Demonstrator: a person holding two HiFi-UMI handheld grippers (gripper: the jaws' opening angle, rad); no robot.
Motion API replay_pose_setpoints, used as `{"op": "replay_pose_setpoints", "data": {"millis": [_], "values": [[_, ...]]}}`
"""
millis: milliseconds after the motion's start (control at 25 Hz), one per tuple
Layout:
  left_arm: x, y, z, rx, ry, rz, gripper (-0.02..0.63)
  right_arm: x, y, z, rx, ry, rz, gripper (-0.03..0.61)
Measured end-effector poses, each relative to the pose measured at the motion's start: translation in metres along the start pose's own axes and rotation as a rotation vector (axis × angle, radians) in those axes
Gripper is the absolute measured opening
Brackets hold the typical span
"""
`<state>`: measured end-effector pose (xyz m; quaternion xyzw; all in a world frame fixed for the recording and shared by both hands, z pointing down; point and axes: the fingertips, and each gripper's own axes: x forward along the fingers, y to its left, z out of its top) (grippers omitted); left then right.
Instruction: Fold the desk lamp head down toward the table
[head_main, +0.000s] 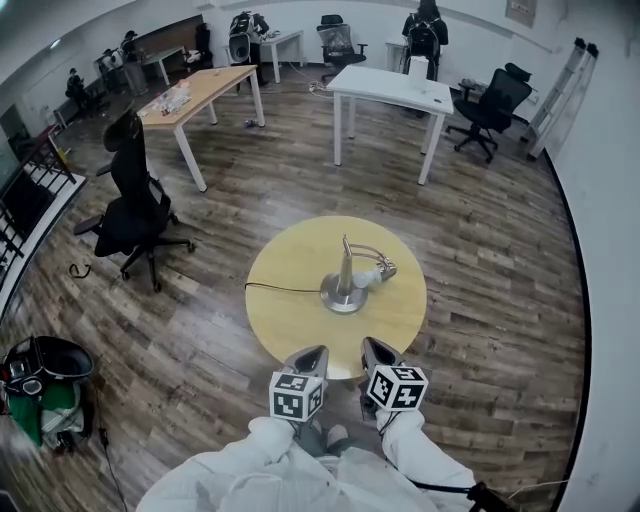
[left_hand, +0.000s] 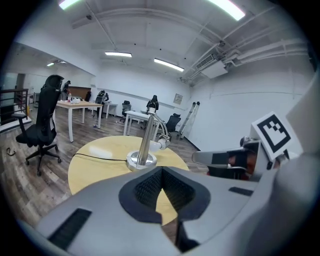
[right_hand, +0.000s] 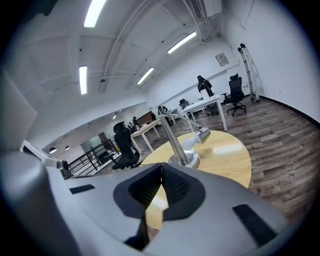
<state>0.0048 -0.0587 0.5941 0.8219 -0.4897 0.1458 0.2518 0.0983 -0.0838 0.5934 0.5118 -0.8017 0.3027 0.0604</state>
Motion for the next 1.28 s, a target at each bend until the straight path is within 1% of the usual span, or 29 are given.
{"op": "replay_pose_setpoints", "data": {"millis": [120,280,440,640,840,1080,1280], "values": [[-0.002,-0.003,0.007,-0.001,-0.016,-0.001,-0.002,-0.005,0.006,0.006,0.002,-0.027,0.0,0.014],[-0.009,-0.003,0.016,0.014,-0.034,-0.014,-0.002,-0.009,0.016,0.016,-0.054,-0.066,-0.015,0.014],[-0.011,-0.003,0.017,0.029,-0.038,-0.036,-0.002,-0.009,0.02,0.018,-0.074,-0.077,-0.033,0.014],[-0.012,0.001,0.019,0.039,-0.038,-0.054,-0.002,-0.008,0.021,0.016,-0.07,-0.077,-0.054,0.014],[-0.01,0.003,0.019,0.025,-0.04,-0.061,-0.002,-0.007,0.021,0.017,-0.073,-0.075,-0.064,0.013],[-0.007,0.0,0.018,0.033,-0.037,-0.072,-0.002,-0.007,0.019,0.018,-0.075,-0.085,-0.071,0.014],[-0.011,0.002,0.017,0.036,-0.03,-0.075,-0.002,-0.009,0.026,0.015,-0.068,-0.089,-0.068,0.014]]}}
